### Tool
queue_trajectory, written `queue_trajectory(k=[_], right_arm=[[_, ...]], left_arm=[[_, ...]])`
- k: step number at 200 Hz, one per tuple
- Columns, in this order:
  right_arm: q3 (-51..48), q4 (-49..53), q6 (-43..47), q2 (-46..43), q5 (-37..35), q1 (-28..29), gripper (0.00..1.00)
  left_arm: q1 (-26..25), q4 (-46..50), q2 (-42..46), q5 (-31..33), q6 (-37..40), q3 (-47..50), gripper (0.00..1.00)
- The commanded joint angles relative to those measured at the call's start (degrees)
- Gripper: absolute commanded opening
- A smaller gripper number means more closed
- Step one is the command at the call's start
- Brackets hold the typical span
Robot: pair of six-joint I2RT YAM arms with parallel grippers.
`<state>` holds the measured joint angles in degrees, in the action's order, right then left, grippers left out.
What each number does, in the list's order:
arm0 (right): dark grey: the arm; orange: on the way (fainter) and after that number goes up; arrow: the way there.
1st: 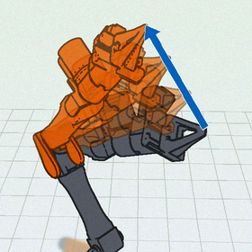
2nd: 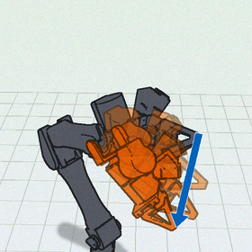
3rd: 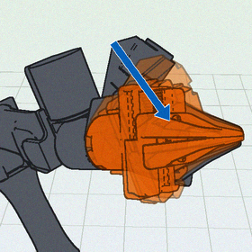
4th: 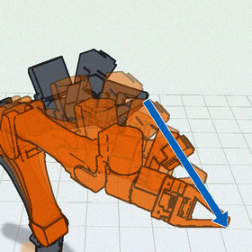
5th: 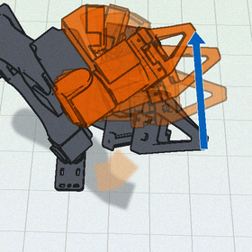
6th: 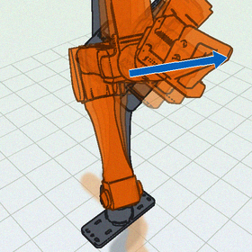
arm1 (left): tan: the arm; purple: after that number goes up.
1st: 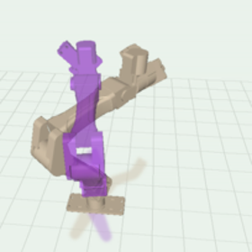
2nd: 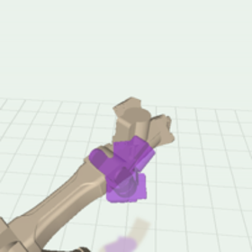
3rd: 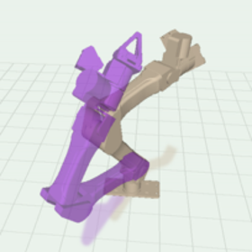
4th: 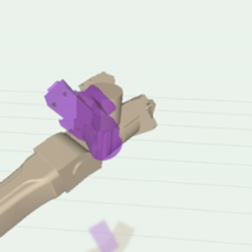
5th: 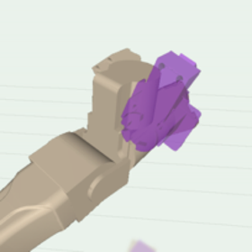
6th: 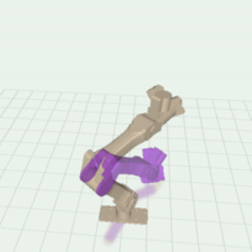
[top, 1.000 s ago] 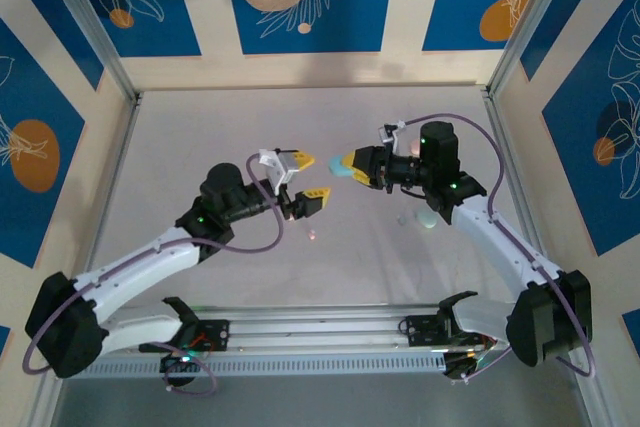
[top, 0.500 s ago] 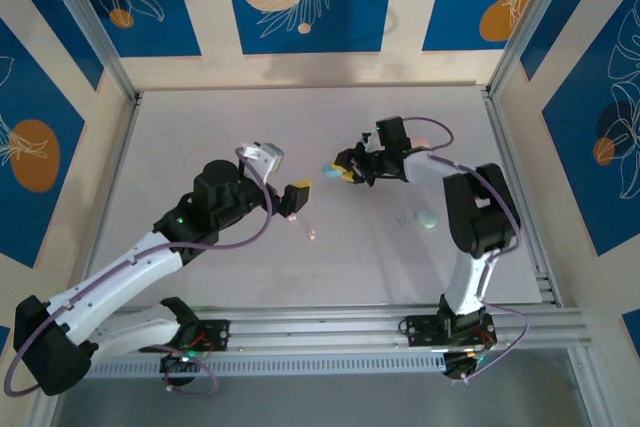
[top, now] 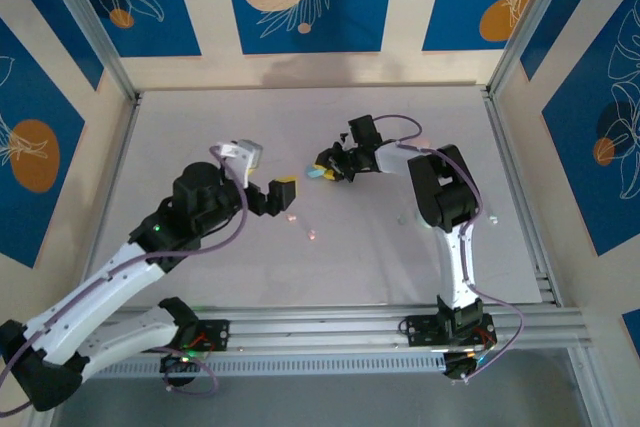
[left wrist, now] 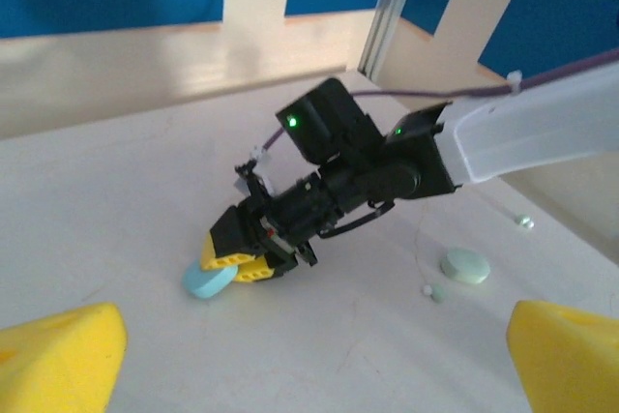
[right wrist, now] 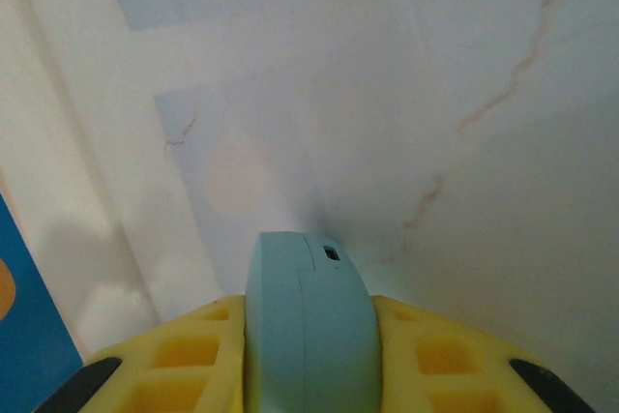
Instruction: Insert the wireless bluetooth earbuds into the charging case
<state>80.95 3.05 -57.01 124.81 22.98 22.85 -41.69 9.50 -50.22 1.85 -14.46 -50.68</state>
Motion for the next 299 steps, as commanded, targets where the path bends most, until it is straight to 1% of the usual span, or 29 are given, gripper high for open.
queue_trajectory(k=[1,22,38,57,90,117,144,172,179,204,215,225,236,242,271,284,299], right_arm=[[1.92,1.69,-0.37,2.07,-1.18,0.78,0.24],[2.02,1.78,-0.98,2.88,-2.35,1.31,0.26],[1.77,2.66,-0.82,2.73,-3.1,1.58,0.29],[1.11,3.81,-0.12,1.66,-3.87,1.58,0.35],[0.94,8.16,2.04,-0.98,-6.04,1.33,0.48],[1.49,11.83,3.58,-2.47,-6.36,0.8,0.53],[1.17,13.99,4.7,-4.66,-6.8,0.01,0.6],[-0.23,17.5,8.06,-10.77,-10.37,-1.01,0.66],[-0.88,18.45,9.24,-13.02,-11.93,-1.39,0.67],[-4.87,21.94,13.18,-22.48,-19.72,-3.19,0.67],[-7.47,23.09,14.68,-26.91,-23.39,-4.64,0.67],[-10.46,23.49,15.78,-30.96,-26.15,-6.39,0.68],[-14.47,23.5,15.97,-35.06,-27.89,-8.99,0.68],[-16.61,23.45,15.97,-37.44,-27.68,-10.9,0.69],[-25.89,23.3,17.13,-44.22,-21.1,-22.52,0.69],[-28.45,23.64,18.7,-45.19,-18.51,-26.73,0.69],[-29.77,24.63,21.27,-44.64,-13.87,-31.35,0.69]], left_arm=[[0.56,0.95,1.26,2.98,1.69,0.96,1.0],[0.57,2.48,0.4,1.77,2.39,-0.22,1.0],[0.57,2.63,-0.39,2.63,2.33,-0.74,1.0],[0.57,0.37,-0.39,4.61,2.07,0.29,1.0],[0.47,0.01,-2.07,4.36,1.74,-0.33,1.0],[0.52,0.64,-3.64,8.31,-0.37,-0.98,1.0],[0.48,2.23,-4.86,10.32,-1.31,-2.38,1.0],[0.47,2.21,-4.75,11.91,-1.75,-2.33,1.0],[0.48,2.2,-4.76,12.2,-1.7,-2.19,1.0],[0.56,1.75,-4.67,10.19,0.35,-1.7,1.0],[0.56,1.8,-4.68,8.9,1.56,-1.5,1.0],[0.6,1.22,-4.63,6.16,2.55,-1.06,1.0],[0.56,0.95,-5.06,3.4,3.0,-0.98,1.0],[0.59,0.96,-5.31,2.0,2.99,-1.07,1.0],[0.57,-0.93,-6.71,-2.32,2.74,-0.94,1.0],[0.56,-1.81,-7.24,-3.9,2.54,-0.98,1.0],[0.56,-1.76,-7.91,-5.06,2.19,-1.46,1.0]])
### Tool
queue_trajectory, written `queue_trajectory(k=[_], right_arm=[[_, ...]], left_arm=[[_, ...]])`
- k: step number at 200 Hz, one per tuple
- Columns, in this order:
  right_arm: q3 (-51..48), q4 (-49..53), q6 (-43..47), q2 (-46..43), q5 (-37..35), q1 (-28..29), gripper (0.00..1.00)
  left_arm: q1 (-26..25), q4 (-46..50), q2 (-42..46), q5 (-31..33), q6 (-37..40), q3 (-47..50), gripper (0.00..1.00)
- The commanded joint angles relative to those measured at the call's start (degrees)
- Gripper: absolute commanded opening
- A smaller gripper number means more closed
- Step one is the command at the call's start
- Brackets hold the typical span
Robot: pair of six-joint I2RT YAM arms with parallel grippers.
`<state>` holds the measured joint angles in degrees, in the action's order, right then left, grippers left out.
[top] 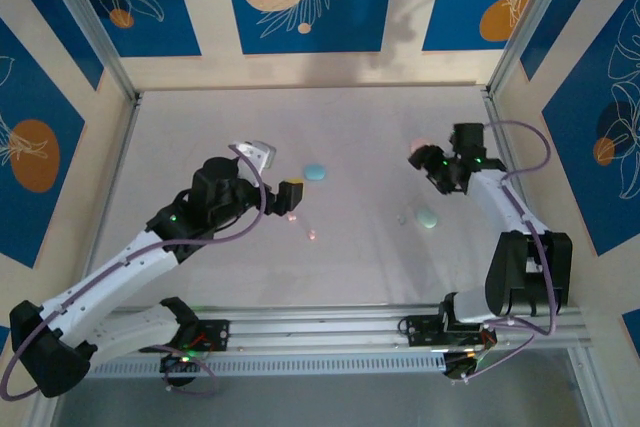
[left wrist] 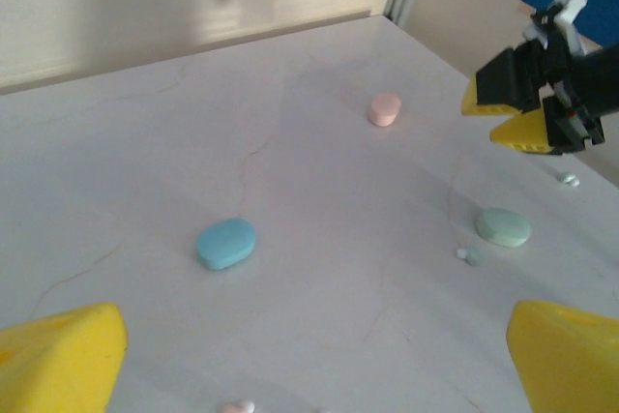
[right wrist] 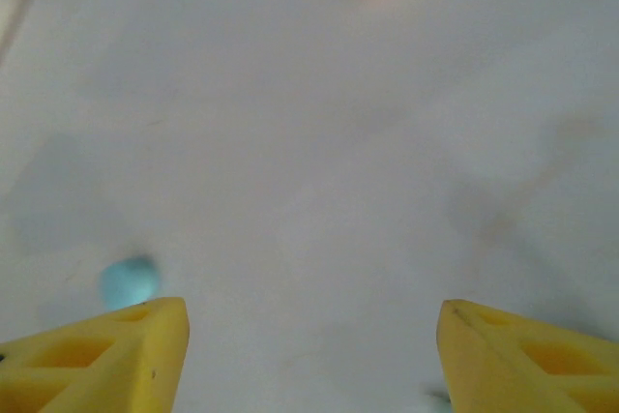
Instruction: Insert the wireless bluetooth earbuds into the charging case
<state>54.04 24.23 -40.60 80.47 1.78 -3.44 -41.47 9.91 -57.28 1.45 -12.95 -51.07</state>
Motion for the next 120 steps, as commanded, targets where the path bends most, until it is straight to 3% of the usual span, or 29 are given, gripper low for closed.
queue_trajectory(k=[1,24,120], right_arm=[[-2.87,3.58,4.93,-0.21,7.52,-5.38,0.69],[-2.58,5.06,8.18,1.56,10.56,-8.73,0.68],[2.08,10.61,16.76,11.96,10.33,-8.42,0.68]], left_arm=[[0.34,-2.13,-0.88,-4.69,0.66,-1.1,1.0],[0.4,-2.1,-1.65,-5.19,0.13,-1.53,1.0],[0.34,-0.76,-2.21,-5.56,-0.35,-2.53,1.0]])
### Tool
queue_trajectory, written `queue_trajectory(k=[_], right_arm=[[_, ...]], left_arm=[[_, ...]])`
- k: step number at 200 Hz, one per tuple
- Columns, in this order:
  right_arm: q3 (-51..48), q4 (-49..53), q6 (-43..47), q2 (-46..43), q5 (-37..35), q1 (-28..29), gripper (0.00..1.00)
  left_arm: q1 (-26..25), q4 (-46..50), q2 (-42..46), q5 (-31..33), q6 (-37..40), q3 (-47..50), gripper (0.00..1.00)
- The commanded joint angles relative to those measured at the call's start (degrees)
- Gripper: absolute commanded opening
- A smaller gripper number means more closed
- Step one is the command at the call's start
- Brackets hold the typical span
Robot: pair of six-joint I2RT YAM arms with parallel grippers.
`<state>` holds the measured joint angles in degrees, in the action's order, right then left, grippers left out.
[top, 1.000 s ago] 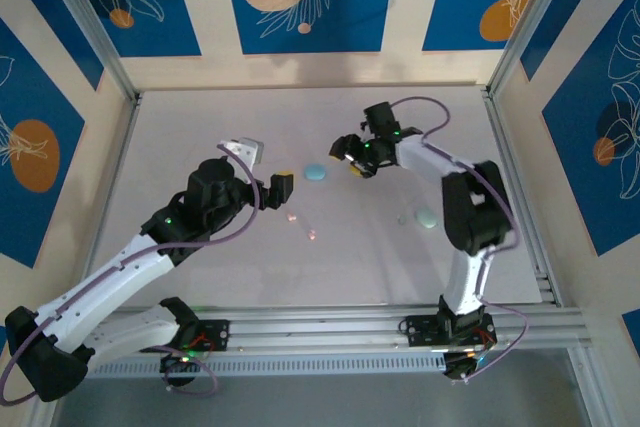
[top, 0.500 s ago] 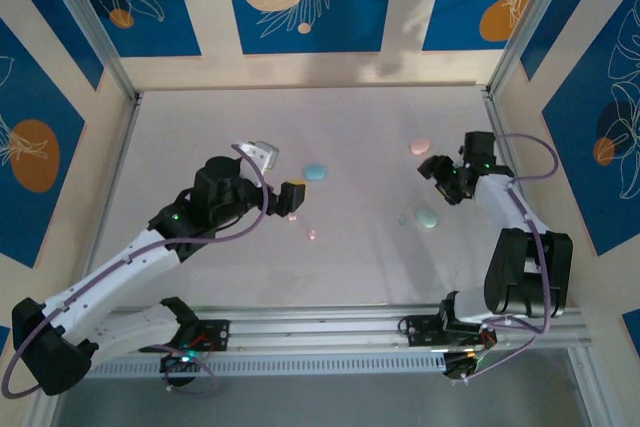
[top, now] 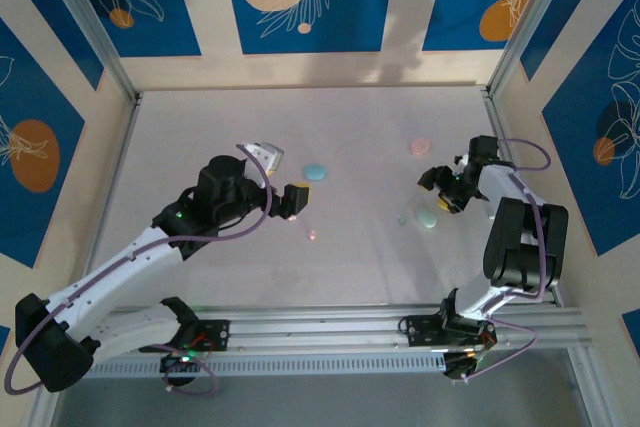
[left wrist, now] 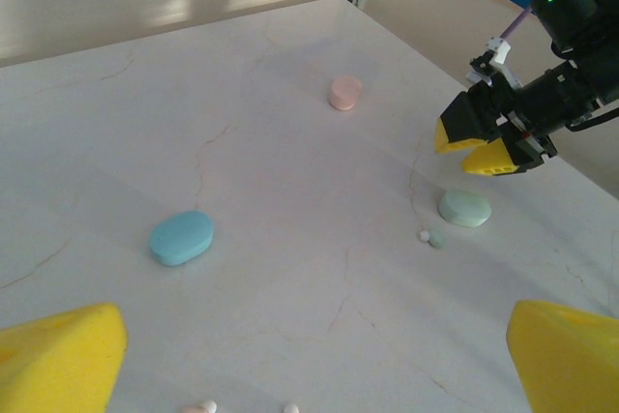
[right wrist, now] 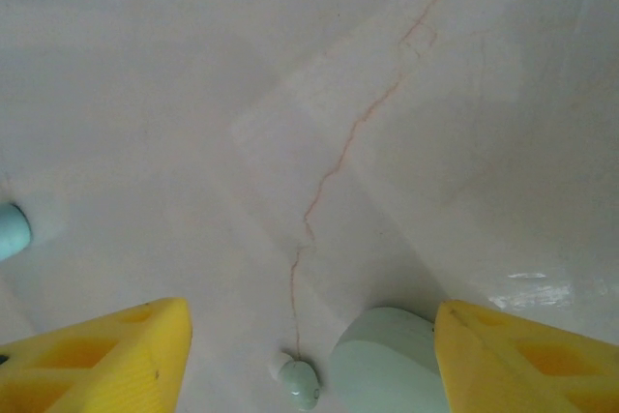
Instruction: Insert the wireless bluetooth earbuds into the charging case
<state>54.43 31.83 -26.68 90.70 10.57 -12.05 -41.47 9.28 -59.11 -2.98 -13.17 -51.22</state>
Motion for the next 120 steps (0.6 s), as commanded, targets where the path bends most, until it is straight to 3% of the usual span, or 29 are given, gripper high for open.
queue_trajectory(k=[1,120], right_arm=[[1.71,3.03,2.85,1.79,1.6,0.19,0.68],[-1.5,4.76,-0.38,1.78,3.67,1.17,0.68]], left_arm=[[0.34,-0.13,-0.38,-1.13,-0.16,-2.39,1.0],[0.38,-1.23,-2.59,-2.03,0.28,-2.83,1.0]])
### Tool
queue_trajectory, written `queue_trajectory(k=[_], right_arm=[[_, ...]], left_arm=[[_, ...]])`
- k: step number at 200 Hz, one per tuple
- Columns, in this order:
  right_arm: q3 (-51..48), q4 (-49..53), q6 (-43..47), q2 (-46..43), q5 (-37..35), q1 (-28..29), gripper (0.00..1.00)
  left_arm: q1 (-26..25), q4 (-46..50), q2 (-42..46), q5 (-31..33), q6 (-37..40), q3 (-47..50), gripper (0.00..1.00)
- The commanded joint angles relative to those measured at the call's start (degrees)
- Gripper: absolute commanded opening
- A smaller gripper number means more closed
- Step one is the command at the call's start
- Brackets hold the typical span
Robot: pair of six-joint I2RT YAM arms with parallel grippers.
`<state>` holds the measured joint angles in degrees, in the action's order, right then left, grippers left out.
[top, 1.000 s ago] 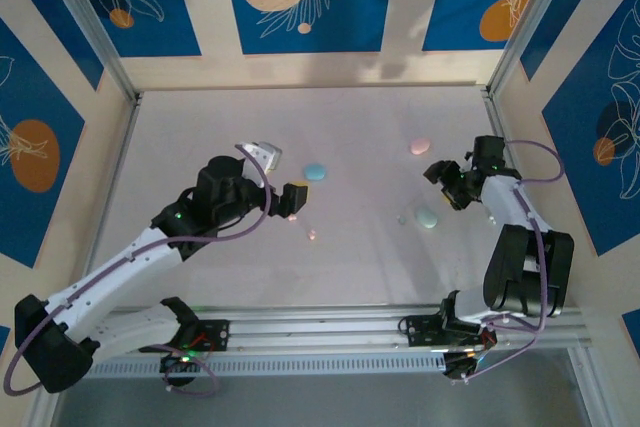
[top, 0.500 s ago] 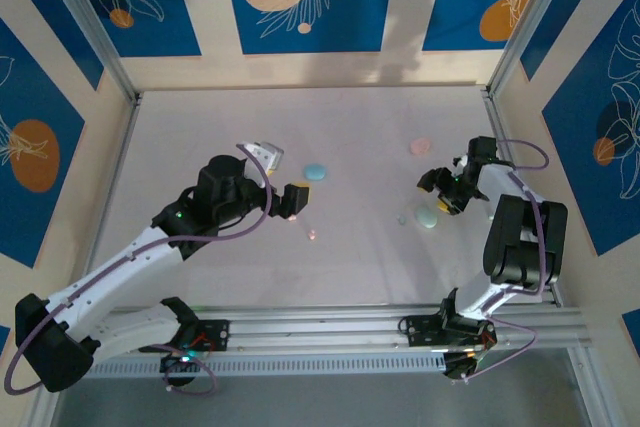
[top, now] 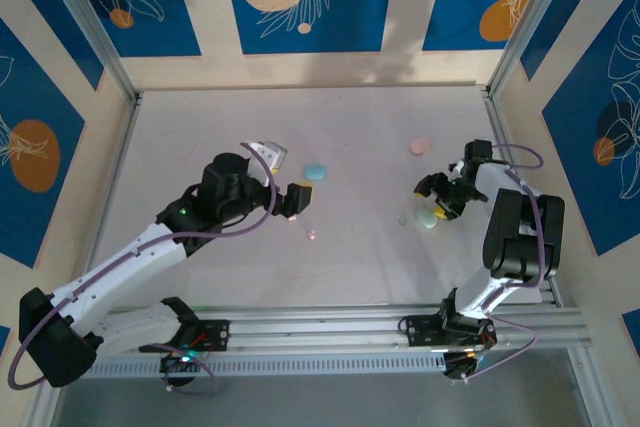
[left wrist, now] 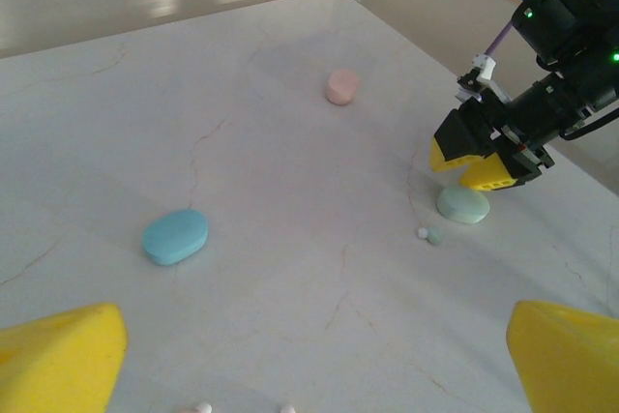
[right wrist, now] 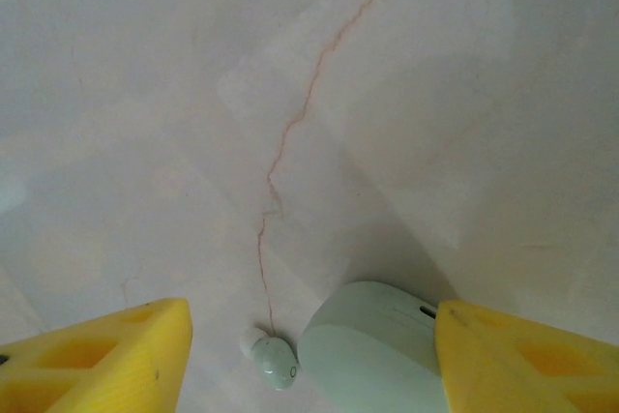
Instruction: Insert the wireless bluetooth earbuds into the charging case
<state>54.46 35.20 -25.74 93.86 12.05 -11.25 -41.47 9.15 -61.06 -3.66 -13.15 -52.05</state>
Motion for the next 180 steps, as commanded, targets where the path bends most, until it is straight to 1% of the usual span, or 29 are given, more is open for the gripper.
queue_trajectory(k=[1,46,93,111,157,180], right_arm=[[-1.61,1.44,-1.44,-1.4,2.16,0.42,0.68],[-2.77,2.45,-3.3,-4.07,-0.47,2.18,0.68],[-1.23,6.26,-5.53,-4.12,-10.86,8.12,0.66],[-0.2,7.43,-5.81,-3.19,-13.52,9.8,0.65],[-0.49,7.69,-6.45,-3.11,-13.81,11.37,0.65],[-1.67,6.98,-7.22,-3.66,-13.4,11.42,0.61]], left_arm=[[0.36,-1.08,-0.69,-1.35,0.24,-2.0,1.0],[0.34,-1.25,-0.72,-1.08,0.76,-2.13,1.0],[0.35,-1.46,-0.82,-1.31,0.88,-2.09,1.0],[0.34,-1.49,-0.82,-1.23,0.89,-2.09,1.0],[0.37,-1.25,-0.49,-1.0,0.99,-2.04,1.0],[0.34,-1.34,-0.55,-0.91,0.96,-2.0,1.0]])
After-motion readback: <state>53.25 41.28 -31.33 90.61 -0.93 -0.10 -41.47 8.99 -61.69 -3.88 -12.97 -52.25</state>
